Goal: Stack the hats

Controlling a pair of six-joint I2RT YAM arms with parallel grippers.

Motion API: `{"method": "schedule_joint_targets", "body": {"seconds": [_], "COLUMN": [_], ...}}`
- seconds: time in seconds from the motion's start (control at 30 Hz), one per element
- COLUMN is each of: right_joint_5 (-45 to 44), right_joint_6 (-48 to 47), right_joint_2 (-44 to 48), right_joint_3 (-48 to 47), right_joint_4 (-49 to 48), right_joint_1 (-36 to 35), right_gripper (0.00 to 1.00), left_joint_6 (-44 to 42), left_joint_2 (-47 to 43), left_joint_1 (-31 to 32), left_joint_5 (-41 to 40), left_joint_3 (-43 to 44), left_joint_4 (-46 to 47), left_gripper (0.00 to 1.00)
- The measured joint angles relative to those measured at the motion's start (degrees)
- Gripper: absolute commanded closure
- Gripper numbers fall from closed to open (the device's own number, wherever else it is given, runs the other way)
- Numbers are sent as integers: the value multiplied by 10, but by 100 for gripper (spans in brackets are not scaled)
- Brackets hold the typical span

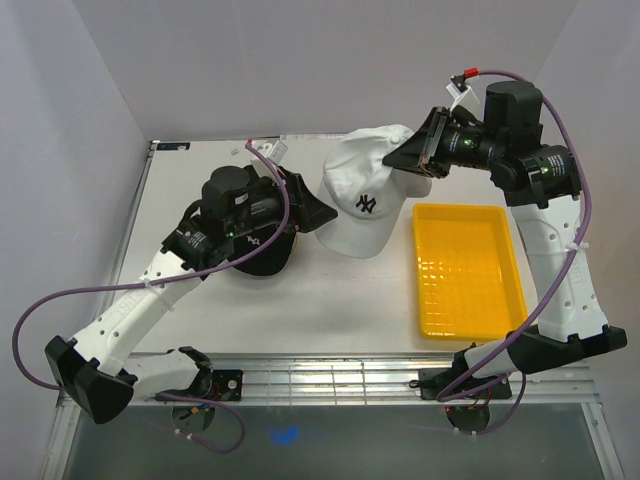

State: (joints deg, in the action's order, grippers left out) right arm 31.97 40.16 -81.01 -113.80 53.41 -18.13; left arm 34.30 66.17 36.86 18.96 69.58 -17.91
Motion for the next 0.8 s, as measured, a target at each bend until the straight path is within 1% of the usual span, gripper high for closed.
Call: {"method": "schedule_joint_targets", "body": {"seconds": [0.17,0.37,0.5,0.53,0.6,0.63,0.73,0.77,0.8], "right_joint_5": [6,22,30,30,33,35,39,40,40], "right_joint_6": [3,14,20,21,25,28,35,38,40], "right_joint_2": [0,0,0,0,0,1,7,8,8], "right_joint_3": [0,0,1,1,4,7,26,31,34], "right_joint_4": [-2,-23,-33,-36,-43,-47,-62,-65,-66], "right_joint_1": [0,0,0,0,0,0,0,0,0], "right_gripper": [92,92,92,92,92,92,92,92,92], "left_joint_6": [0,14,32,39,51,58,78,86,96], "left_joint_2": [0,0,0,0,0,0,-2,-3,-3], "left_joint_1": [-5,-15,-23,-26,-30,-31,-35,-37,-38], "left_joint_5": [24,74,102,110,121,126,139,143,148], "left_joint_3": [0,-18,-39,-45,-54,-58,-73,-80,-85], "left_joint_4": [11,61,91,101,114,122,146,156,163], "left_gripper": [17,17,21,26,31,38,52,64,70]}}
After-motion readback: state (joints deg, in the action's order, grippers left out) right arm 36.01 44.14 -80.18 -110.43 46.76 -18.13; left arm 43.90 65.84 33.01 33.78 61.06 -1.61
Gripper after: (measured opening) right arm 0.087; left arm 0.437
